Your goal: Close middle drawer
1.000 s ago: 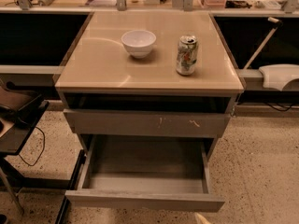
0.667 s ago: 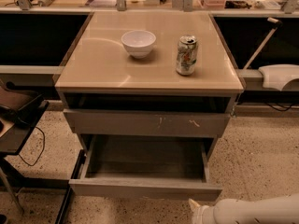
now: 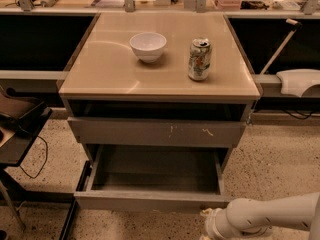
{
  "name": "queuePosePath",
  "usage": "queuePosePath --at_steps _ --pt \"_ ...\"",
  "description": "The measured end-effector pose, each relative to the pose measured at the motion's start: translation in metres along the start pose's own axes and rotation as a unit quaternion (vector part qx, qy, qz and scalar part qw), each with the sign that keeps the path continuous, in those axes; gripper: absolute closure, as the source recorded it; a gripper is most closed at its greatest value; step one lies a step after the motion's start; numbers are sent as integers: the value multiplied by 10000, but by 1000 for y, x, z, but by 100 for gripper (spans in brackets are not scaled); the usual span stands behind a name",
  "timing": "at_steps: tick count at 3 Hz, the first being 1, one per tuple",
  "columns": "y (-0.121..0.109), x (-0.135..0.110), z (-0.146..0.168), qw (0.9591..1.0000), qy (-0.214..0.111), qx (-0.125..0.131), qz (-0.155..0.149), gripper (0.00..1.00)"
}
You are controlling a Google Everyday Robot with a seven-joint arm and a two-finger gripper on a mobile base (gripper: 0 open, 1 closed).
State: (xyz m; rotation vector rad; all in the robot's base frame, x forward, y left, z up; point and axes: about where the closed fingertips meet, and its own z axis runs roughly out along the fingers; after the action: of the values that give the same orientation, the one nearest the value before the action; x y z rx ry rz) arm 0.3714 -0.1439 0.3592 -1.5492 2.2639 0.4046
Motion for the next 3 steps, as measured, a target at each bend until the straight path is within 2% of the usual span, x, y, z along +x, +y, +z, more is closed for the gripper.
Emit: queuePosePath --at_steps 1,2,3 --pt "1 0 0 10000 0 0 0 0" --pt "-22 -11 7 9999 154 -44 -11 0" --pt "-21 -10 6 9999 154 -44 -11 0"
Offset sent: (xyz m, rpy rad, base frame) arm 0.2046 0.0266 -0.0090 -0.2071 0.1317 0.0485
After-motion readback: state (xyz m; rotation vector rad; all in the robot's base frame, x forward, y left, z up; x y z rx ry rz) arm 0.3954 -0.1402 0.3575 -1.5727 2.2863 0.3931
